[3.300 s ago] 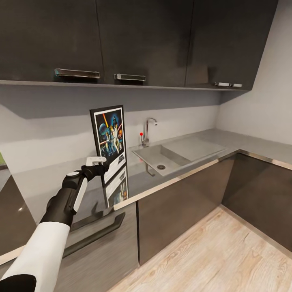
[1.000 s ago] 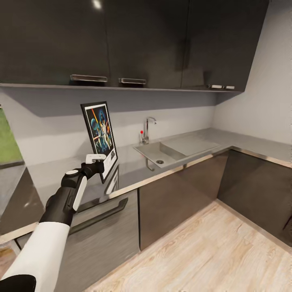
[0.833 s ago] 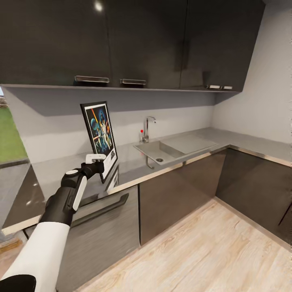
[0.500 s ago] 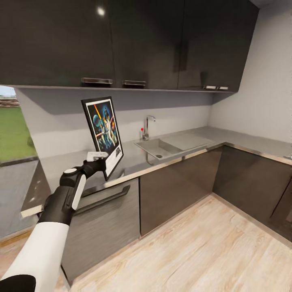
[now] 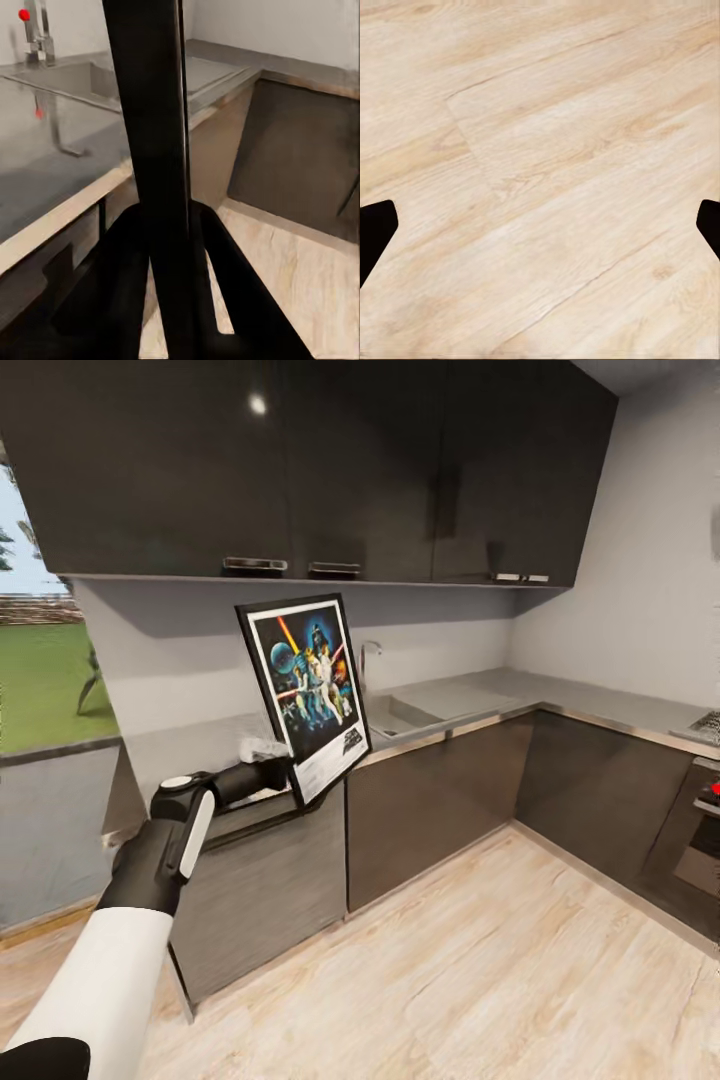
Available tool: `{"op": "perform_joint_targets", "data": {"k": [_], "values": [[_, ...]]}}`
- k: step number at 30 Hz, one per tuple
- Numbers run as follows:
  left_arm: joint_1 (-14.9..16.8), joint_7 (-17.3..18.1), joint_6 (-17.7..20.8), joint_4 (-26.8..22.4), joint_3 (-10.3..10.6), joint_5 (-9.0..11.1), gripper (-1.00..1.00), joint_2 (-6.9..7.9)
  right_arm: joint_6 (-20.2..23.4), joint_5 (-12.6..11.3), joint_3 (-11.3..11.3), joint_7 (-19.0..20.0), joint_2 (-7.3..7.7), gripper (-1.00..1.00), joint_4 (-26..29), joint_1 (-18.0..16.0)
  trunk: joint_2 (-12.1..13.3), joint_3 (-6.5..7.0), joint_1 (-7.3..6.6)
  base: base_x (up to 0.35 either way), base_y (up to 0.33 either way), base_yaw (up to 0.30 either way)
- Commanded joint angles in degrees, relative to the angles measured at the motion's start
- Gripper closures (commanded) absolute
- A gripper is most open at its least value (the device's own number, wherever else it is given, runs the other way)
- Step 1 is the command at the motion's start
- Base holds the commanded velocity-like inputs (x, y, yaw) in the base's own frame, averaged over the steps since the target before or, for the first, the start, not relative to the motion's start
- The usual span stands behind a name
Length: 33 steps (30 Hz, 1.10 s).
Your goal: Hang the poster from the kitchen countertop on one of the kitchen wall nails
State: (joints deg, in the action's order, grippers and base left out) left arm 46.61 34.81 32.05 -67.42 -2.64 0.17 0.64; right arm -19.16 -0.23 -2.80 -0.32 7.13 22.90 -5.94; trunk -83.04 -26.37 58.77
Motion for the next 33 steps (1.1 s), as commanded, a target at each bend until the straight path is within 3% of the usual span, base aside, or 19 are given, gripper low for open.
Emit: {"op": "perform_joint_targets", "data": {"k": [1, 6, 8, 10, 11, 12, 13, 16, 20, 21, 22, 23, 24, 25, 27, 28, 30, 31, 33], "values": [[0.0, 2.2, 0.3, 0.3, -0.1, -0.1, 1.0, 0.0, -0.2, 0.0, -0.2, 0.0, 0.07, -1.0, 0.0, 0.0, 0.0, -0.06, -0.04, -0.286, 0.0, 0.0], [0.0, 14.7, 0.3, 3.4, -0.1, -0.3, 1.0, 0.59, -0.2, -0.1, -0.2, 0.0, 0.23, -1.0, 0.0, 0.0, 0.0, -0.06, -0.04, -0.12, 0.0, 0.0], [0.0, 22.1, 0.2, 6.3, -0.1, -0.5, 1.0, 1.63, -0.3, -0.1, -0.1, 0.0, 0.36, -1.0, 0.1, 0.0, 0.0, -0.06, -0.04, -0.032, 0.0, 0.0], [0.0, 25.1, 0.1, 7.5, -0.1, -0.5, 1.0, 2.34, -0.3, -0.2, -0.1, 0.1, 0.69, -1.0, 0.1, 0.0, 0.0, -0.06, -0.04, -0.017, 0.0, 0.0], [0.0, 28.7, -0.3, 9.6, -0.1, -0.5, 1.0, 3.56, -0.5, -0.2, -0.2, 0.2, 1.1, -1.0, 0.2, 0.0, 0.0, -0.06, -0.04, -0.008, 0.0, 0.0], [0.0, 33.6, -3.8, 13.8, 0.0, -0.5, 1.0, 4.66, -1.1, -0.1, -0.2, 0.4, 1.64, -1.0, 0.5, 0.0, 0.0, -0.06, -0.04, -0.003, 0.0, 0.0], [0.0, 36.3, -7.4, 17.6, -0.1, -0.5, 1.0, 5.07, -1.5, -0.1, -0.2, 0.4, 1.83, -1.0, 0.7, 0.0, 0.0, -0.06, -0.04, -0.002, 0.0, 0.0], [0.0, 38.4, -12.3, 24.2, 0.0, -0.6, 1.0, 5.4, -2.6, 0.2, -0.4, 0.3, 2.19, -1.0, 3.8, 0.0, 0.0, -0.06, -0.04, 0.0, 0.0, 0.0], [0.0, 40.0, -15.5, 28.4, -0.1, -0.6, 1.0, 5.54, -2.7, 1.8, -0.4, 0.3, 2.89, -1.0, 6.9, -0.1, 0.0, -0.06, -0.04, 0.0, 0.0, 0.0], [0.0, 40.5, -16.1, 28.9, -0.1, -0.6, 1.0, 5.55, -2.8, 2.4, -0.4, 0.4, 3.31, -1.0, 7.3, -0.1, 0.0, -0.06, -0.04, 0.0, 0.0, 0.0], [0.0, 41.7, -17.1, 29.6, -0.1, -0.6, 1.0, 5.57, -2.8, 3.3, -0.3, 1.1, 4.73, -1.0, 7.9, -0.2, 0.0, -0.06, -0.04, 0.0, 0.0, 0.0], [0.0, 43.0, -17.8, 30.0, -0.1, -0.6, 1.0, 5.58, -2.8, 3.7, -0.2, 3.4, 6.75, -1.0, 8.4, -0.5, 0.0, -0.06, -0.04, 0.0, 0.0, 0.0], [0.0, 43.5, -18.0, 30.2, -0.1, -0.6, 1.0, 5.59, -2.7, 3.9, -0.1, 5.3, 7.82, -1.0, 8.8, -0.8, 0.0, -0.06, -0.04, 0.0, 0.0, 0.0], [0.0, 44.2, -18.3, 30.4, -0.1, -0.6, 1.0, 5.62, -2.7, 3.8, -0.1, 10.0, 9.76, -1.0, 10.1, -1.6, 0.0, -0.06, -0.04, 0.0, 0.0, 0.0], [0.0, 44.6, -18.6, 30.7, -0.1, -0.6, 1.0, 5.71, -2.5, 3.1, 0.0, 15.8, 11.31, -1.0, 11.3, -2.6, 0.0, -0.06, -0.04, 0.0, 0.0, 0.0], [0.0, 44.9, -18.7, 31.2, 0.0, -0.6, 1.0, 5.8, -2.1, 1.6, 0.1, 21.7, 12.37, -1.0, 12.3, -3.8, 0.0, -0.06, -0.04, 0.0, 0.0, 0.0], [0.0, 45.2, -18.8, 31.4, 0.0, -0.6, 1.0, 5.86, -1.0, -0.4, 0.2, 27.2, 13.24, -1.0, 13.2, -5.2, 0.0, -0.06, -0.04, 0.0, 0.0, 0.0], [0.0, 45.4, -18.9, 31.6, 0.0, -0.6, 1.0, 5.89, 0.9, -2.6, 0.2, 32.2, 14.14, -1.0, 13.8, -6.8, 0.0, -0.06, -0.04, 0.0, 0.0, 0.0], [0.0, 45.9, -18.9, 31.8, 0.0, -0.5, 1.0, 5.91, 3.2, -4.5, 0.2, 36.9, 15.21, -1.0, 14.1, -8.1, 0.0, -0.06, -0.04, 0.0, 0.0, 0.0]]}}
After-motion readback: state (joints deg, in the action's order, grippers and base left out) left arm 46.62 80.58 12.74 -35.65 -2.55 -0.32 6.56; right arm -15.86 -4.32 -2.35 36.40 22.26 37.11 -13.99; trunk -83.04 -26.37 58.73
